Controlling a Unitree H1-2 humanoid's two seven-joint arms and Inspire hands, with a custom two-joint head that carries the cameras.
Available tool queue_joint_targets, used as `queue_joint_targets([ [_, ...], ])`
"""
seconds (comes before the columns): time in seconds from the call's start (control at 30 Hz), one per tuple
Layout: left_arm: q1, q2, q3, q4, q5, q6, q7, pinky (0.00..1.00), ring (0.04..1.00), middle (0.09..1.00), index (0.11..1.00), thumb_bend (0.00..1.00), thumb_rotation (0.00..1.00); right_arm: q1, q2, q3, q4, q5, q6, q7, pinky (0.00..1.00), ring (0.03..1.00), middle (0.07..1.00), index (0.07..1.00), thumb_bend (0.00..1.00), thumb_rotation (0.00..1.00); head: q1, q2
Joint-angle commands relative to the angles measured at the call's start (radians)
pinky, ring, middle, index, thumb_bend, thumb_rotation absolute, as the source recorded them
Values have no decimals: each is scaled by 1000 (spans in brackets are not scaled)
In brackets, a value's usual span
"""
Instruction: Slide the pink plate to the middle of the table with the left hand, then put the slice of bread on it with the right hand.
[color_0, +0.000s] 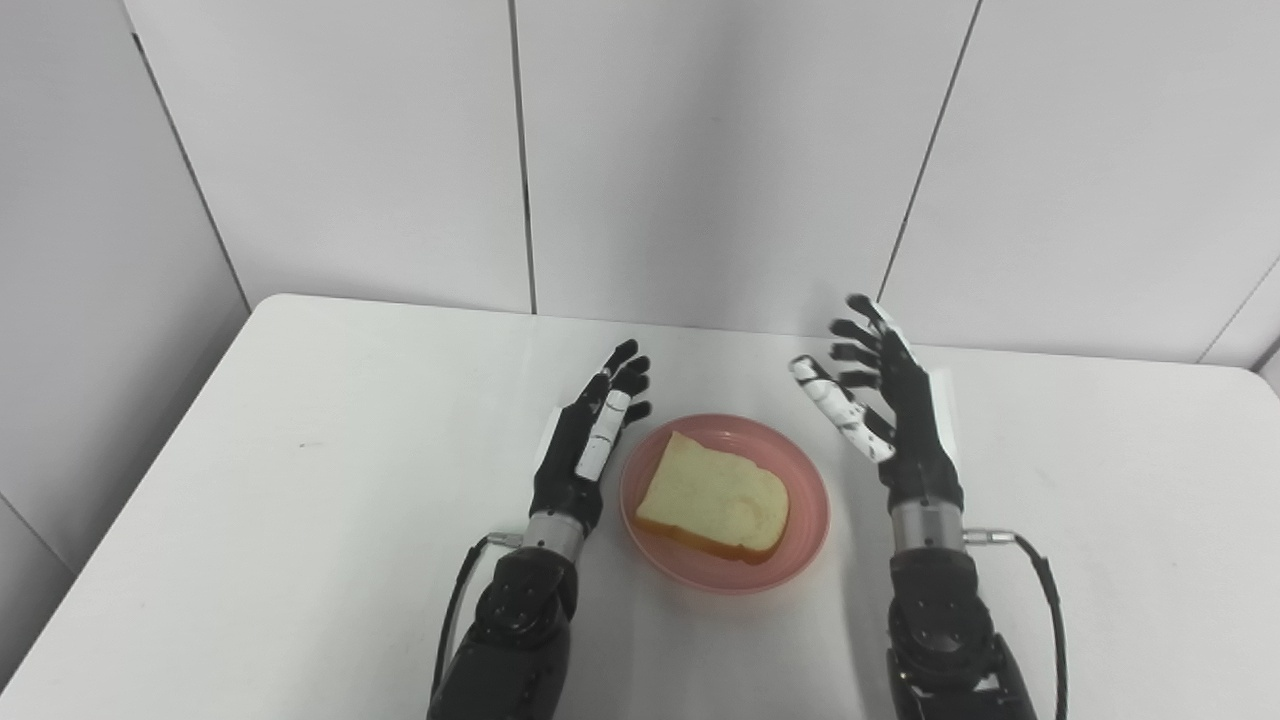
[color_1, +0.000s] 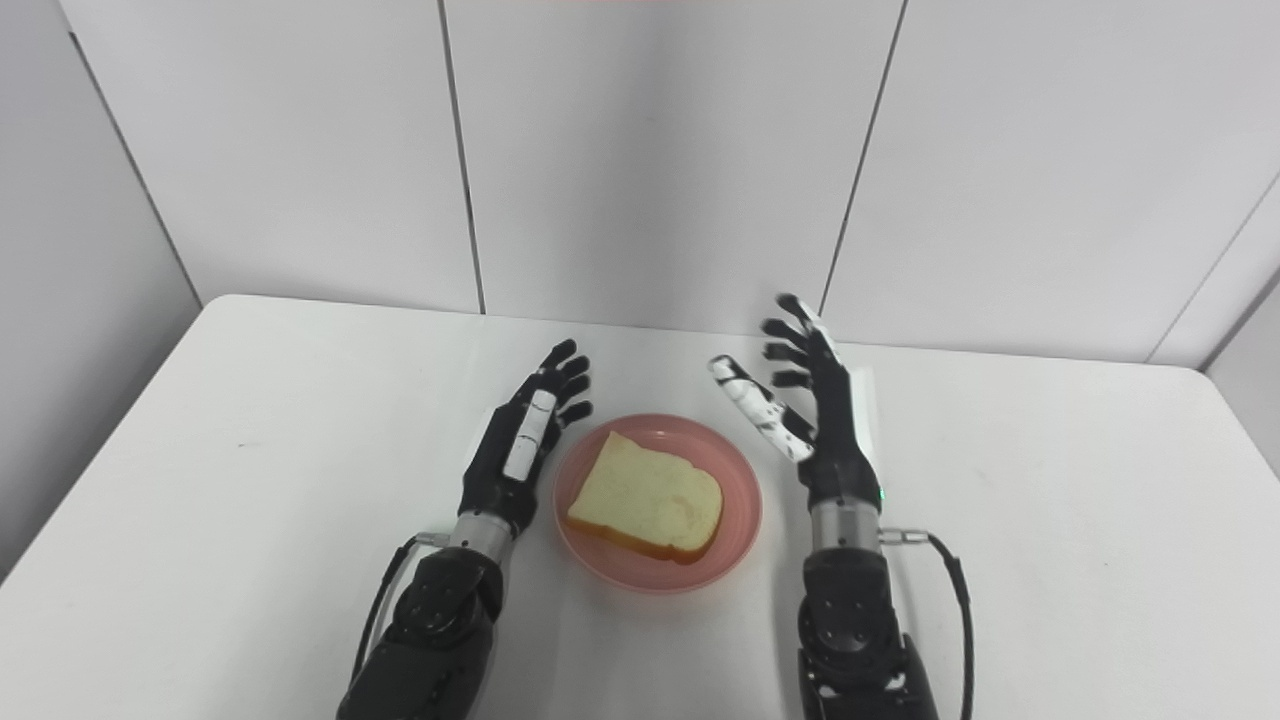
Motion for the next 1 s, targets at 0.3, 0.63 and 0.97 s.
queue_joint_targets([
  [0.3, 79, -2, -1, -78, 89, -11, 146, 1000, 1000, 962, 889, 755, 900, -7, -1, -54, 71, 135, -62, -5, 794, 815, 853, 873, 700, 1000, -25, -7],
  [0.63, 84, 14, -6, -137, 88, 46, 139, 1000, 979, 938, 882, 795, 940, 13, 1, -29, 98, 93, -73, -19, 806, 824, 846, 854, 674, 1000, -59, -10],
  [0.97, 95, 39, 4, -185, 42, 97, 87, 1000, 994, 953, 896, 740, 938, 22, 17, -5, 99, 54, -53, -43, 827, 855, 880, 861, 663, 1000, -120, 6],
])
